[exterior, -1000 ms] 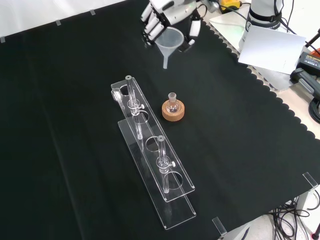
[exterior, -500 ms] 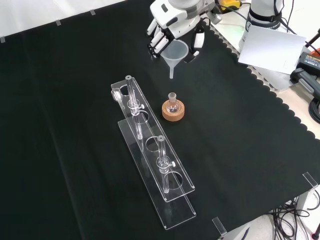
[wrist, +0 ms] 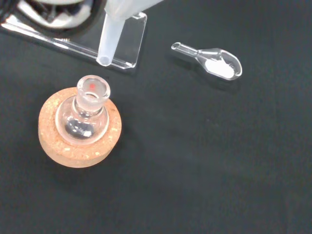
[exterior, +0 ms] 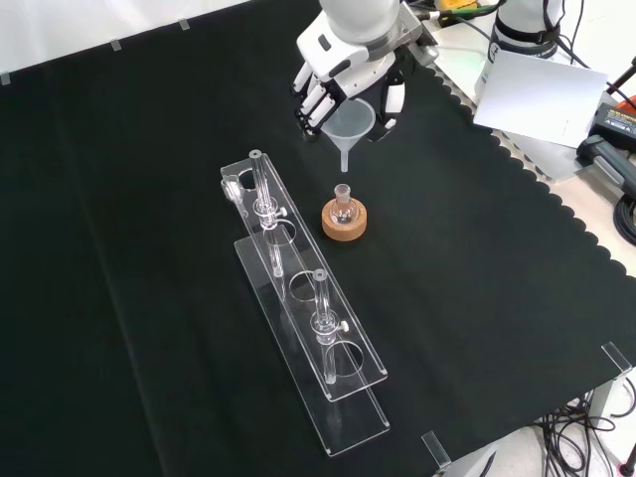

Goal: Place the funnel on the round-bottom flask.

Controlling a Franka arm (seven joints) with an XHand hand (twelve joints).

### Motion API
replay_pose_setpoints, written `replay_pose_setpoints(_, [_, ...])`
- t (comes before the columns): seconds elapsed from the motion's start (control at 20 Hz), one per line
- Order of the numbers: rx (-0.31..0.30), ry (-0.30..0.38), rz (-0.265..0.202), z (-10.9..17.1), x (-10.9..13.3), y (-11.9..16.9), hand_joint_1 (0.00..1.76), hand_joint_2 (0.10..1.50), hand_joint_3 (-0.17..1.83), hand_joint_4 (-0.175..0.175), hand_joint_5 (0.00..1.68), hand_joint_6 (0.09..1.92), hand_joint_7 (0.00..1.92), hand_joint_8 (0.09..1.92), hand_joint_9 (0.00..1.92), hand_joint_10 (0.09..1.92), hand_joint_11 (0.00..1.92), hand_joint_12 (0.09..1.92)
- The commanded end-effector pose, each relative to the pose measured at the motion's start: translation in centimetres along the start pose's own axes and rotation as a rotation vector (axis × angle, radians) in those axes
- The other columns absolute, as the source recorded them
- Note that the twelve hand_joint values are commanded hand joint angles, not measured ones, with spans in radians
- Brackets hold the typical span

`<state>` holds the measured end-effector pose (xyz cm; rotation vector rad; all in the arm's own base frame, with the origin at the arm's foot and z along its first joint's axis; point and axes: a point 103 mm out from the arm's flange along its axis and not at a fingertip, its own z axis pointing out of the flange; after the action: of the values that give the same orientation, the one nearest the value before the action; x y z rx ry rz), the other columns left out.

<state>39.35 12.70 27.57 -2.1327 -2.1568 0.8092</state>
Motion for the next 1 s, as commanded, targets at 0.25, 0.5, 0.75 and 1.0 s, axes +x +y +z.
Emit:
replay_pose_setpoints(0.25, [-0.002, 0.010, -0.004, 0.8, 0.2, 0.4, 0.92, 0.74, 0.68, 0.020, 0.69, 0.75, 0.63, 0.67, 1.03, 0.41, 0.70, 1.22])
replay_pose_setpoints(0.5, [-0.005, 0.015, -0.006, 1.2, 0.3, 0.6, 0.92, 0.74, 0.68, 0.019, 0.69, 0.75, 0.64, 0.67, 1.03, 0.41, 0.70, 1.22])
replay_pose_setpoints(0.75, [0.005, 0.007, -0.006, 1.6, 0.5, 0.8, 0.92, 0.74, 0.68, 0.019, 0.68, 0.75, 0.64, 0.67, 1.03, 0.41, 0.70, 1.22])
replay_pose_setpoints(1.0, [0.017, 0.010, -0.004, 3.1, 1.2, 1.8, 0.92, 0.74, 0.68, 0.017, 0.68, 0.75, 0.64, 0.68, 1.03, 0.41, 0.70, 1.22])
